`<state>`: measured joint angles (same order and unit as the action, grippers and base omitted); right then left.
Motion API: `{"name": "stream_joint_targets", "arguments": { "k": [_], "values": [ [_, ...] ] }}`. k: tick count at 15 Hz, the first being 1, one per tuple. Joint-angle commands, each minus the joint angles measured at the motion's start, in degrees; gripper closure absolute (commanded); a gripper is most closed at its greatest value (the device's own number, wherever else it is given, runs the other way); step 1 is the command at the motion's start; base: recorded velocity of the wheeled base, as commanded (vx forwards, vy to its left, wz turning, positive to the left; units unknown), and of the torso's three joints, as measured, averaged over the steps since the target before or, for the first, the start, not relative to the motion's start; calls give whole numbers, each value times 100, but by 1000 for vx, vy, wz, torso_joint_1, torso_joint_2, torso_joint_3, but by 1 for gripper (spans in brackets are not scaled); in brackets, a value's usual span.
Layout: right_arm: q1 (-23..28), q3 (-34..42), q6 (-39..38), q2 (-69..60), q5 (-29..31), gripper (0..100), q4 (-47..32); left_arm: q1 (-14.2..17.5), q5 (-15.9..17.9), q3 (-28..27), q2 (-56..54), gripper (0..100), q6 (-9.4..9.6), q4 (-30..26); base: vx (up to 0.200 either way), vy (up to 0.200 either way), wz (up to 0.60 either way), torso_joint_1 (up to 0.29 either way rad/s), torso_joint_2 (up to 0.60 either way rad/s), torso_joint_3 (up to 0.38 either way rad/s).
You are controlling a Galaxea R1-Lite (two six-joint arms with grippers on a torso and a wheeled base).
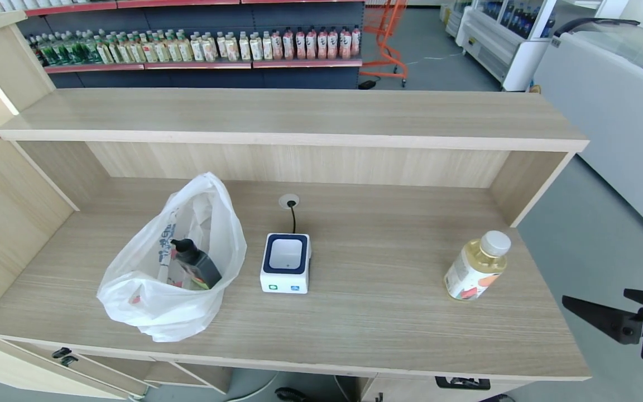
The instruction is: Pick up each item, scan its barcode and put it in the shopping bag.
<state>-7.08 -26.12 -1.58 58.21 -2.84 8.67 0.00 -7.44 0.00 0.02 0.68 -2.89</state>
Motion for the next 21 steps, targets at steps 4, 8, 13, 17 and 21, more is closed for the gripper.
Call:
{"name": "stream_joint_targets", "arguments": {
  "k": [4,8,13,17,21],
  "values": [
    [225,125,-9,665,469,0,56,0,-3,0,6,0,2,-1,0,0,0,0,0,0],
    [181,283,-17,2010,161,0,1445,0,-3,0,-2,0,2,-1,0,0,0,0,0,0],
    [14,468,18,3311,-305,0,3141,0,-3,0,-2,0,2,-1,0,0,0,0,0,0],
    [-259,415,27,4190,-419,0,4292,0,-3,0,6,0,2,-1,0,0,0,0,0,0],
    [-461,345,35,4902,-393,0,5250,0,-3,0,6,0,2,-1,0,0,0,0,0,0]
  ]
}}
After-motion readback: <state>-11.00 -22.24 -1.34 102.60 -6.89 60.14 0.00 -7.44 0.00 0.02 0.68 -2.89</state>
